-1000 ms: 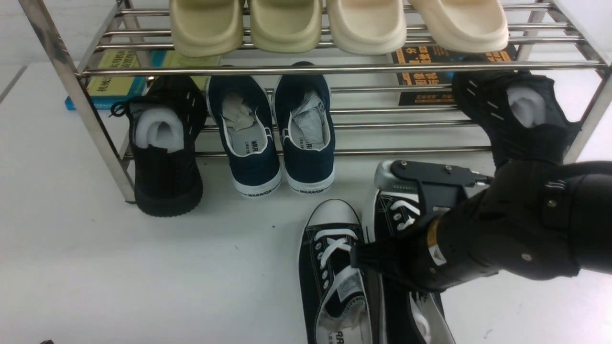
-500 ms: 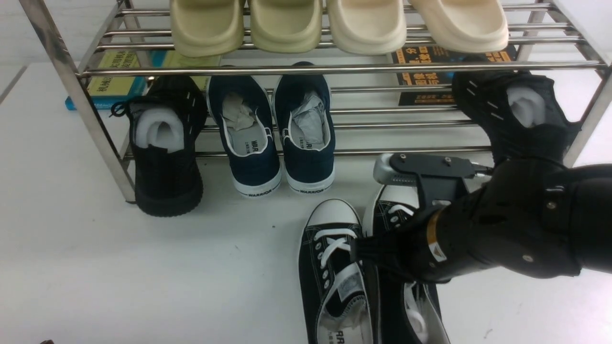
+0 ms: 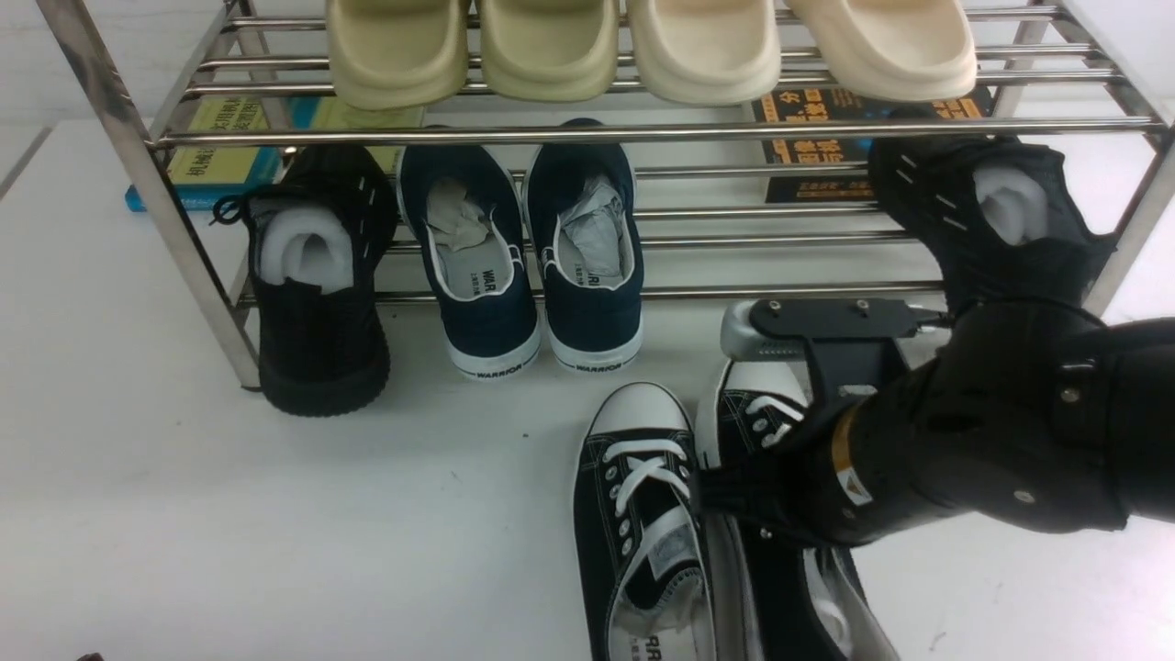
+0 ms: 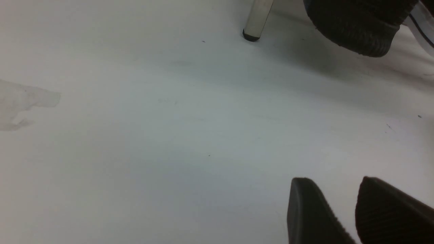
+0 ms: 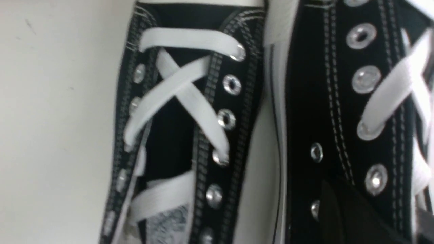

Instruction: Take the shoes off the shelf with your hand on the white table.

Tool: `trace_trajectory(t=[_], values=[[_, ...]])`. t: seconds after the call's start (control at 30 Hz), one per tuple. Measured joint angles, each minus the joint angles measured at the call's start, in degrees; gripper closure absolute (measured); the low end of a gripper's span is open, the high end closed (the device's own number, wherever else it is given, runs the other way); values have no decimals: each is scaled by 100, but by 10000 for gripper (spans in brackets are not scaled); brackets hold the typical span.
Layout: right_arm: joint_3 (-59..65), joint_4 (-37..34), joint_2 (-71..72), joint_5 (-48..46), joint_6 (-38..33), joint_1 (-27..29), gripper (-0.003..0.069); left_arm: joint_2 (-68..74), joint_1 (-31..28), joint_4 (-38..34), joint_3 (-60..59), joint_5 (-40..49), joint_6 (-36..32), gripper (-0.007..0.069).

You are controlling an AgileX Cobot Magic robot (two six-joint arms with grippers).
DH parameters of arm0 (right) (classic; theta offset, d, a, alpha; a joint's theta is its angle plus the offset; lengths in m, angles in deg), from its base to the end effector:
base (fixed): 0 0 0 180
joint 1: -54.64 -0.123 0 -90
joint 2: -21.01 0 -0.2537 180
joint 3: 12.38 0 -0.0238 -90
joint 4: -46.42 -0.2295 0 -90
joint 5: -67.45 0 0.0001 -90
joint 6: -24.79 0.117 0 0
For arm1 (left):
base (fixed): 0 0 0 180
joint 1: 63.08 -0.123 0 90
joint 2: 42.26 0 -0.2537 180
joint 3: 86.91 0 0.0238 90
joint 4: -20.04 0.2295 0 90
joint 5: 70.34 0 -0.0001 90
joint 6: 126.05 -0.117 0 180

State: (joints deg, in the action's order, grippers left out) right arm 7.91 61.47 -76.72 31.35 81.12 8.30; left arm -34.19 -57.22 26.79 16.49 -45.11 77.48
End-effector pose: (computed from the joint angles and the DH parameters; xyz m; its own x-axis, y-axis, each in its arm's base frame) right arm 0.2201 0.2047 0.1844 -0.9068 0.0455 -0.4192 -0.0509 0.9751 0.2158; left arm 0.0852 -0.0028 0.1641 -0.3372 -0.2659 -0.9031 -0.0481 0.9629 -0.2656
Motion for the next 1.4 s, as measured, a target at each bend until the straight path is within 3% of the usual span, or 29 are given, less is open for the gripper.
trace_trajectory(t=[0.33, 1.2, 1.4], values=[[-11, 113, 178, -324, 180, 0, 652, 0, 0, 0, 0, 0, 0, 382], [-95, 256, -365, 93, 420, -5, 636, 0, 0, 5, 0, 0, 0, 382], [-95, 251, -326, 114, 797, -5, 635, 0, 0, 5, 0, 0, 0, 382]])
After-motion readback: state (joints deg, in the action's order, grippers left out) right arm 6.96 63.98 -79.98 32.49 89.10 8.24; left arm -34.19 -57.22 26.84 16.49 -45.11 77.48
